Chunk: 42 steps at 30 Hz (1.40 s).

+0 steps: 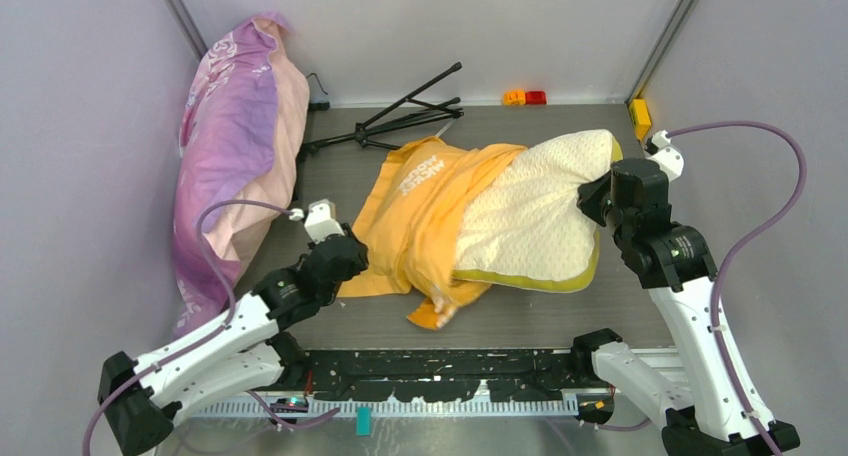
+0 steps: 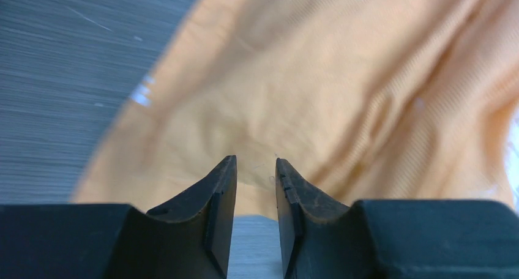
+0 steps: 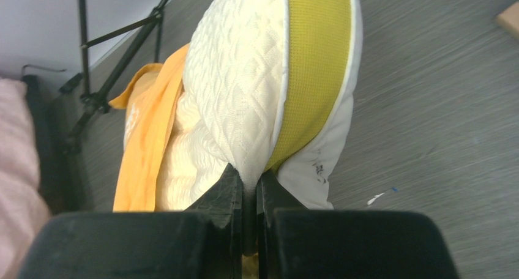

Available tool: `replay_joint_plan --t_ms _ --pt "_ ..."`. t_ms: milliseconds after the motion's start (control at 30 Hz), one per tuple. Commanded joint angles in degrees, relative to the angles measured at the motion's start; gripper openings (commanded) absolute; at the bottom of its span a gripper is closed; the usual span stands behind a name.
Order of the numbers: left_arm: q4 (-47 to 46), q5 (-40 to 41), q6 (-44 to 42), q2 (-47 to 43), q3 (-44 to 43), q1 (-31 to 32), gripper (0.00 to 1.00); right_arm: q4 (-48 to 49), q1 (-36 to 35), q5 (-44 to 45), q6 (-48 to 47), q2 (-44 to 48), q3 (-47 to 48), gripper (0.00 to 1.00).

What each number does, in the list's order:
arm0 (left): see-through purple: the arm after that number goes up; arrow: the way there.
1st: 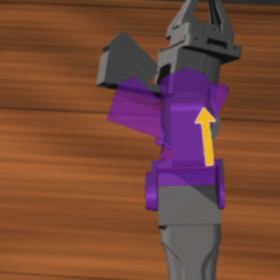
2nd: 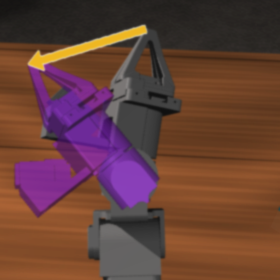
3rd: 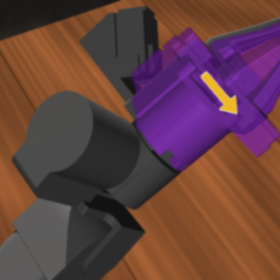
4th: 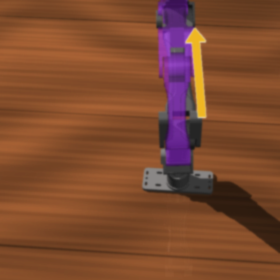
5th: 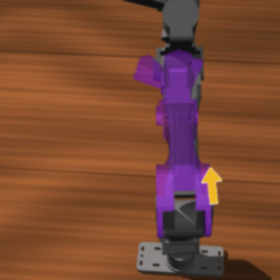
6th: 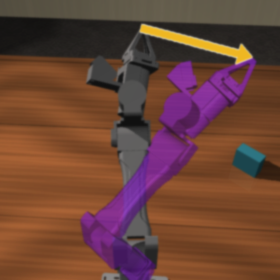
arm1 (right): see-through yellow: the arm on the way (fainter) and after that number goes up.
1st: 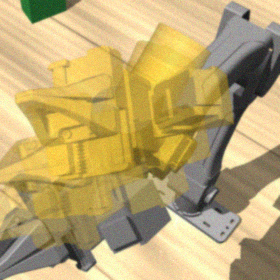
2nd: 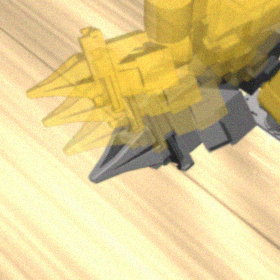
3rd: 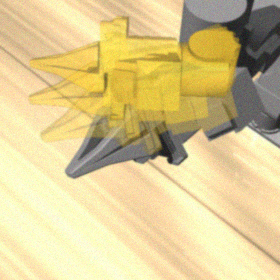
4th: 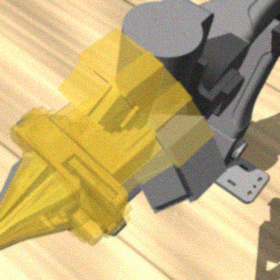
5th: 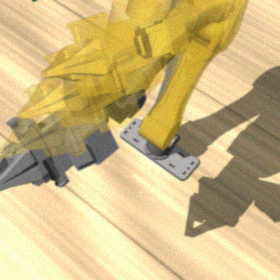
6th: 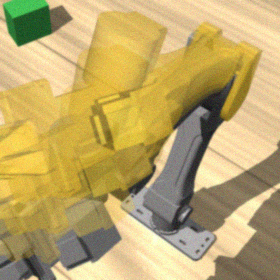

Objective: Remove the pillowcase from the pillow

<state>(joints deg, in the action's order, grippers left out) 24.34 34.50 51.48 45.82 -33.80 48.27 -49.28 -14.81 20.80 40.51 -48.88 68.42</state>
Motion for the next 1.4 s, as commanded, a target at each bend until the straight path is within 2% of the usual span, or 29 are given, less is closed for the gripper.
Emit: replay_joint_plan --t_ms 0,33,100,200,267,300,333,367,400,533,733,1033,1100,1267,1367 --pt "4.48 6.81 -8.23 -5.17 -0.09 -0.63 0.34 8.21 0.63 4.59 -2.69 -0.71 -0.40 0.00" --pt "2.89 3.71 -11.27 -6.24 -0.23 -0.59 0.40 9.06 0.59 0.62 -4.52 -1.29 -0.62 0.00" --pt "0.84 -4.76 -17.92 -8.30 -1.59 -0.63 0.58 10.71 0.59 -10.11 -8.17 -2.60 -1.06 0.00" --pt "1.58 -8.95 -22.08 -8.72 -5.37 -0.63 0.84 10.13 0.64 -14.25 -9.32 -4.53 -0.95 0.08" --pt "3.83 -9.11 -24.41 -7.29 -8.84 -0.62 0.92 9.03 0.61 -14.68 -9.92 -5.41 -0.84 0.14" --pt "5.10 -9.43 -25.81 -6.07 -10.87 -0.63 0.95 8.52 0.64 -14.77 -10.22 -5.70 -0.91 0.30" --pt "6.40 -10.01 -27.60 -4.70 -12.77 -0.63 0.97 8.08 0.59 -14.70 -10.34 -5.68 -1.11 0.52" --pt "7.64 -10.71 -28.69 -3.25 -14.39 -0.63 0.99 7.62 0.59 -14.01 -10.37 -5.63 -1.44 0.71" --pt "8.59 -11.69 -29.65 -1.64 -15.96 -0.63 1.00 7.00 0.57 -12.68 -10.11 -5.30 -1.66 0.83" --pt "10.83 -14.63 -30.89 4.41 -20.06 -0.63 1.00 3.98 0.61 -5.96 -9.93 -4.53 -0.99 0.86" --pt "9.06 -18.76 -31.67 11.26 -23.85 -0.66 1.00 -1.07 0.63 -0.08 -9.96 -4.21 1.76 0.88" --pt "8.64 -19.11 -33.27 18.77 -31.09 -0.72 1.00 -9.98 0.58 32.06 -4.02 -2.53 4.83 0.90" --pt "8.36 -19.23 -33.20 20.23 -32.14 -0.70 1.00 -9.23 0.60 29.82 -5.91 -1.75 4.44 0.90" --pt "7.79 -23.37 -34.08 25.95 -36.10 -0.68 1.00 -4.43 0.57 3.64 -8.57 0.04 -1.67 0.90" --pt "9.54 -25.85 -34.71 30.51 -40.48 -0.64 1.00 -2.50 0.64 -4.04 -5.10 -0.09 -7.10 0.90"
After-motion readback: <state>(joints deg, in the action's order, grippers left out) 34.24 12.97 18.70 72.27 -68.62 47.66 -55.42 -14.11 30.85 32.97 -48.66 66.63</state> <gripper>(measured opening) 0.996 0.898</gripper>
